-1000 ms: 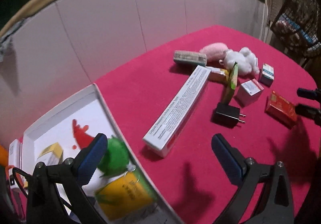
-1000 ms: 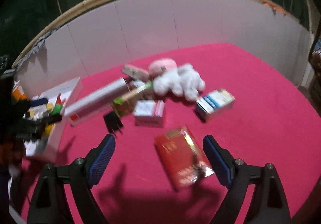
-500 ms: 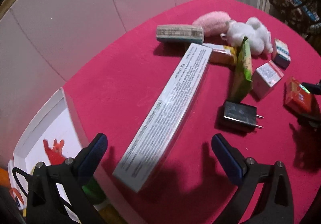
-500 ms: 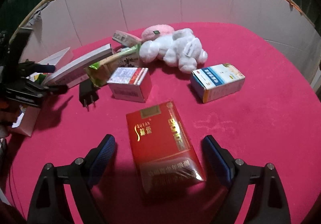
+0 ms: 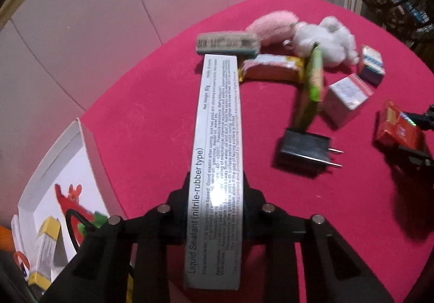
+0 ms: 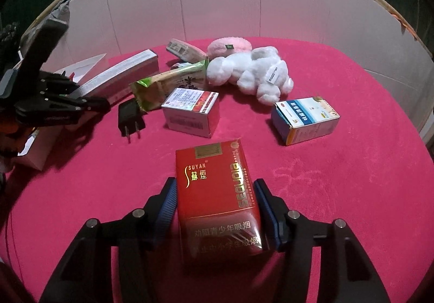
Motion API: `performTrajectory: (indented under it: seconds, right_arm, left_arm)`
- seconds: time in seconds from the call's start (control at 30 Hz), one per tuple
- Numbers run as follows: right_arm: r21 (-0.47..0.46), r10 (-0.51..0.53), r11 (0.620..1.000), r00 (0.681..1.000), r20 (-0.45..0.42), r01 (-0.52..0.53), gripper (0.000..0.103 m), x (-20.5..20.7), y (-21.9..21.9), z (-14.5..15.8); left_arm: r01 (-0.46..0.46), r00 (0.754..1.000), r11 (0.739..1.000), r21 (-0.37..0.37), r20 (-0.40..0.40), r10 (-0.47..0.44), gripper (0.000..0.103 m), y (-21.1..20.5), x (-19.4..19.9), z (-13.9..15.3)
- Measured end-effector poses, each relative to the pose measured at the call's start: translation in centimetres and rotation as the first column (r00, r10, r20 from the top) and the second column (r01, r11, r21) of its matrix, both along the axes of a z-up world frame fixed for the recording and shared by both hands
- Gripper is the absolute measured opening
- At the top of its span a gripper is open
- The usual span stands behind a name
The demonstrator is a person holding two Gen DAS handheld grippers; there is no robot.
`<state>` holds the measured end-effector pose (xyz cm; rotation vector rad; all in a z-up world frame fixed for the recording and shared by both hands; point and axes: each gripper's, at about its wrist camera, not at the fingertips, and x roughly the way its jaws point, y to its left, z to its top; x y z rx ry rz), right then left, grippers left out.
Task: Organize objects
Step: 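Carry the sealant box and red cigarette pack over the white tray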
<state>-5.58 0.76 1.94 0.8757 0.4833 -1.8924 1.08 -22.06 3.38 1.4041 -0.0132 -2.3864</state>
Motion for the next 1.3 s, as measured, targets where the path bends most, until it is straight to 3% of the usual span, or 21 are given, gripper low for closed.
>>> performTrajectory:
  seconds: [0.2, 0.43, 0.67, 0.83, 1.3]
  right_arm:
    - [-0.044, -0.007, 0.999, 1.000, 0.001, 0.007, 0.060, 1.4, 1.0, 0.9]
    - [-0.155, -0.071, 0.985, 0.997, 0.016, 0.073, 0.060, 1.9, 2.4, 3.9]
    - [-0.231, -0.100, 0.967, 0.994, 0.030, 0.105, 0.060, 2.6, 2.8, 6.7]
    - [-0.271, -0.104, 0.957, 0.994, 0.026, 0.107, 0.060, 4.1, 3.0, 8.5]
    - [-0.291, -0.031, 0.956, 1.000, 0.000, 0.030, 0.060, 7.7, 0.7, 11.2]
  left_arm:
    - [-0.010, 0.987, 0.999, -0.032, -0.159, 0.004, 0.028, 3.0, 3.3, 4.0]
    - [-0.015, 0.946, 0.999, 0.035, -0.323, 0.026, 0.028, 4.9, 6.5, 7.6]
    - [-0.052, 0.924, 0.998, 0.040, -0.377, 0.063, 0.028, 5.8, 8.0, 8.2]
    - [-0.094, 0.924, 0.996, 0.004, -0.373, 0.088, 0.028, 6.0, 8.9, 7.9]
    - [-0.146, 0.895, 0.989, -0.025, -0.429, 0.121, 0.028, 5.3, 12.8, 9.2]
